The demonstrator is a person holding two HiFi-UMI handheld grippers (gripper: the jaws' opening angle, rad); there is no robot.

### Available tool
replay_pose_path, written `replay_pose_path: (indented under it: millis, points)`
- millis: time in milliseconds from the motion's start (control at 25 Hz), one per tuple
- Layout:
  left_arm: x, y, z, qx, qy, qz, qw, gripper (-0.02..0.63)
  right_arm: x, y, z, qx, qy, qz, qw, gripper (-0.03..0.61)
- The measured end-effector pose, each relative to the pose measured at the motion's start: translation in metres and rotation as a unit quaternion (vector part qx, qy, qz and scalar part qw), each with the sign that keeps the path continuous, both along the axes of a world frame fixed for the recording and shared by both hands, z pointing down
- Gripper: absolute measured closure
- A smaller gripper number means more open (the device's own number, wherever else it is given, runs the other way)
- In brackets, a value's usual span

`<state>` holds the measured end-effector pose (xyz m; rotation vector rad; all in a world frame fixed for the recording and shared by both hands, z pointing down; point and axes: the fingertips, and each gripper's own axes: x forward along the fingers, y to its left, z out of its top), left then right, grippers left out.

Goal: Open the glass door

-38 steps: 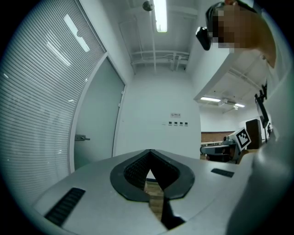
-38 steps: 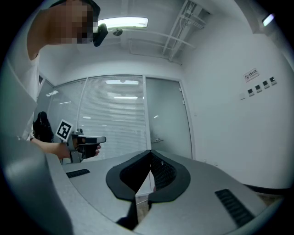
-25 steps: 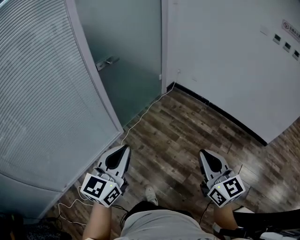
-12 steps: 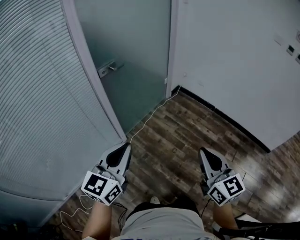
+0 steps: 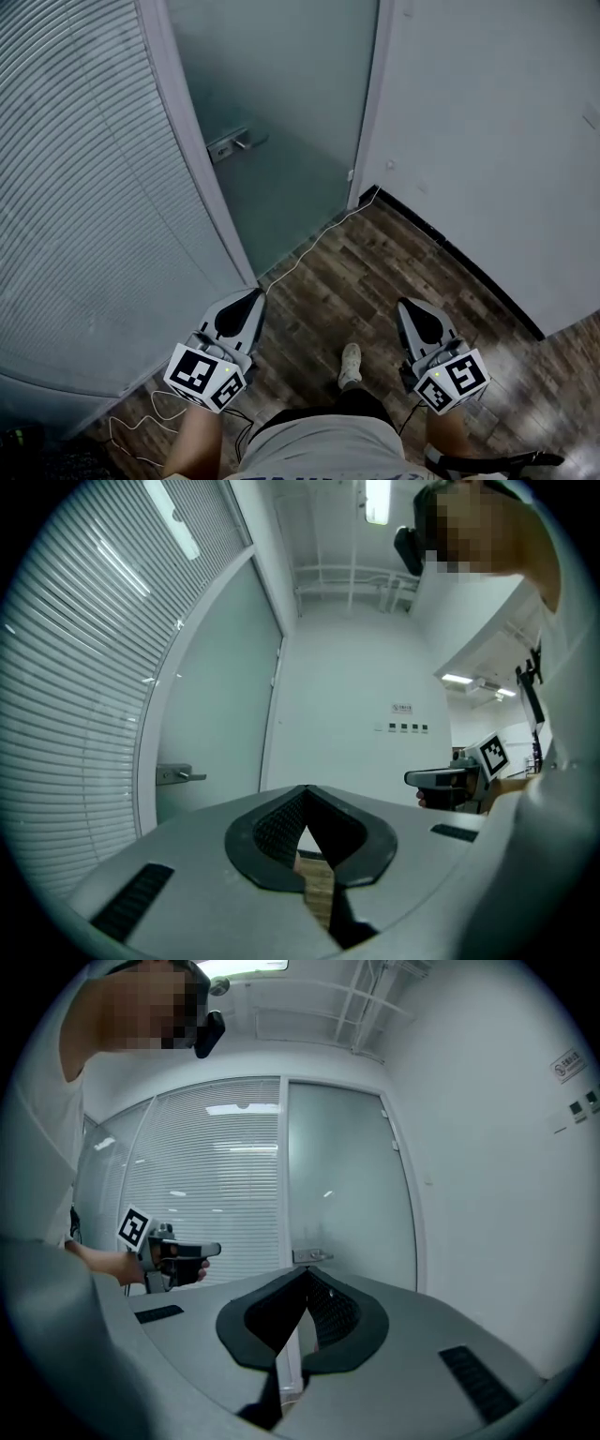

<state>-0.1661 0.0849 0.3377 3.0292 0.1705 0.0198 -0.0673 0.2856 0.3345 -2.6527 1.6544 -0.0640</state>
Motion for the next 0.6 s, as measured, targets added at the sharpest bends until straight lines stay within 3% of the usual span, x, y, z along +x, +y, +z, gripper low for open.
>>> replay_pose_path:
  millis: [600]
  points:
    - [0.168,-0.055,-0.010,-0.004,0.008,-0.126,0.9920,0.615,0.215,-0.081,-0.011,-0.006,0.003,-0.122,0.993,0.577]
